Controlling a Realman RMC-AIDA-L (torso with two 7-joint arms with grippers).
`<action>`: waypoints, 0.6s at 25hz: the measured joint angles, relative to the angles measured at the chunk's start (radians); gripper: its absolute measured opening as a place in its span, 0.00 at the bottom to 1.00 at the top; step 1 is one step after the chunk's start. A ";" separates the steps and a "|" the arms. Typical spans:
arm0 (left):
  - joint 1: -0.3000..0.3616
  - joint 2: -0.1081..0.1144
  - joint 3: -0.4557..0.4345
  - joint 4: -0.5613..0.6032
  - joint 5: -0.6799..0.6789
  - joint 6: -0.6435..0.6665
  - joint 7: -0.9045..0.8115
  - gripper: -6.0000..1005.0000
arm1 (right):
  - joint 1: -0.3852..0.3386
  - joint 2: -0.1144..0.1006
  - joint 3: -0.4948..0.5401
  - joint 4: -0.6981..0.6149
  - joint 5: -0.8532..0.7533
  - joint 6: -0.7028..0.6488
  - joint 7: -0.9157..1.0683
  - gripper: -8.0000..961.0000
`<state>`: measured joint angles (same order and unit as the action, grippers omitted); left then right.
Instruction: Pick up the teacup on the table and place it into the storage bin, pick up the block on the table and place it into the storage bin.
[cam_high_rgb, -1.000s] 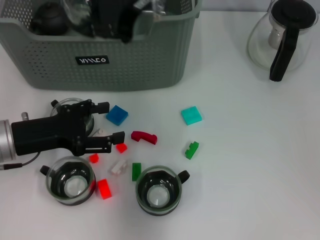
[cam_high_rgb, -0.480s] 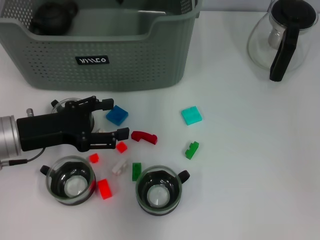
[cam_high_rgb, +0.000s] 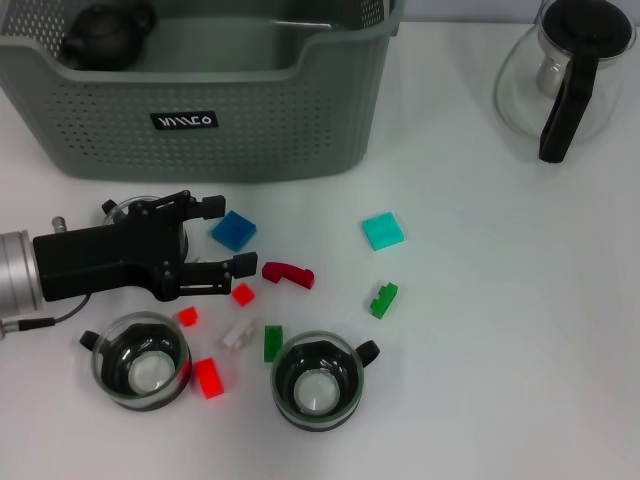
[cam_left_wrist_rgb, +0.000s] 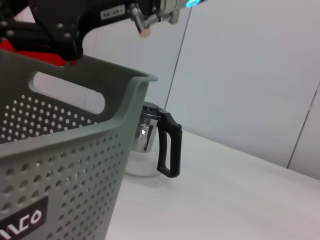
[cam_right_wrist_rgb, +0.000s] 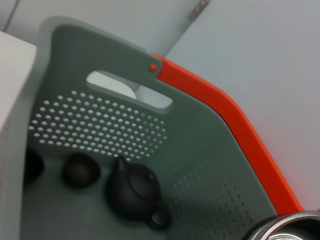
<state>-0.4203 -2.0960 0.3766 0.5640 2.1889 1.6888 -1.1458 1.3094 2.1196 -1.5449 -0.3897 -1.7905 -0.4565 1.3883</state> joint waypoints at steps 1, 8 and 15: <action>0.000 0.001 -0.002 -0.002 0.000 -0.004 0.000 0.91 | -0.003 0.000 -0.011 0.001 0.003 0.013 0.000 0.07; -0.002 -0.002 -0.002 -0.003 0.000 -0.009 0.001 0.91 | -0.024 0.000 -0.043 0.005 0.007 0.054 -0.001 0.07; -0.008 -0.002 -0.002 -0.003 0.000 -0.009 0.001 0.91 | -0.040 0.002 -0.044 0.005 0.008 0.061 0.001 0.09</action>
<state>-0.4280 -2.0985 0.3743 0.5614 2.1889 1.6797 -1.1451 1.2694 2.1215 -1.5891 -0.3845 -1.7825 -0.3960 1.3890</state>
